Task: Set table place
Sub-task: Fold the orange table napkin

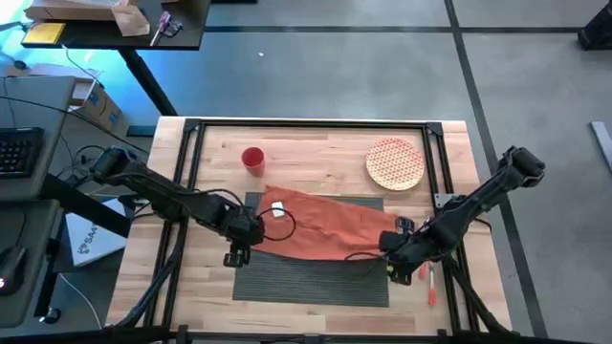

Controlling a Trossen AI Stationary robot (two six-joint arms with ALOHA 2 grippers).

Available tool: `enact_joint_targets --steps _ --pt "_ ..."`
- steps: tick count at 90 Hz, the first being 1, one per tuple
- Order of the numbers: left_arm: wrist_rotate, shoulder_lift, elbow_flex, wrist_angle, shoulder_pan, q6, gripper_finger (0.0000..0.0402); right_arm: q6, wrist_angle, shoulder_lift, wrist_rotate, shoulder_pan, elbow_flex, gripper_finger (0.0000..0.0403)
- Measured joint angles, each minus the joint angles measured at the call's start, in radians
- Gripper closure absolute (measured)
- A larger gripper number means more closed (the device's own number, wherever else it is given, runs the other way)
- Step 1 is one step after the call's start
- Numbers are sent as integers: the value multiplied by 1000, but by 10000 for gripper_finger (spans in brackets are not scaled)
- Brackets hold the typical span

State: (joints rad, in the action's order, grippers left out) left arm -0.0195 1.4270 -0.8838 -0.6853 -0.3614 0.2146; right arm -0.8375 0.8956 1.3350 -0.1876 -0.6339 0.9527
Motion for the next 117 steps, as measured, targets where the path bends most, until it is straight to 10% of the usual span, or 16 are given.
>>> enact_joint_targets --steps 34,56,82,102,117 --pt "-2 156 119 99 0 -55 282 8 5 1 8 45 0 403" --pt "-10 199 75 89 6 -60 388 7 5 1 44 45 0 403" --pt "115 72 -132 -219 7 -11 401 3 183 -1 75 45 184 403" --pt "-91 -100 -328 -206 -14 82 402 15 275 -42 390 118 450 403" --pt "23 -199 -295 -158 -14 330 401 143 534 -52 216 321 580 403"
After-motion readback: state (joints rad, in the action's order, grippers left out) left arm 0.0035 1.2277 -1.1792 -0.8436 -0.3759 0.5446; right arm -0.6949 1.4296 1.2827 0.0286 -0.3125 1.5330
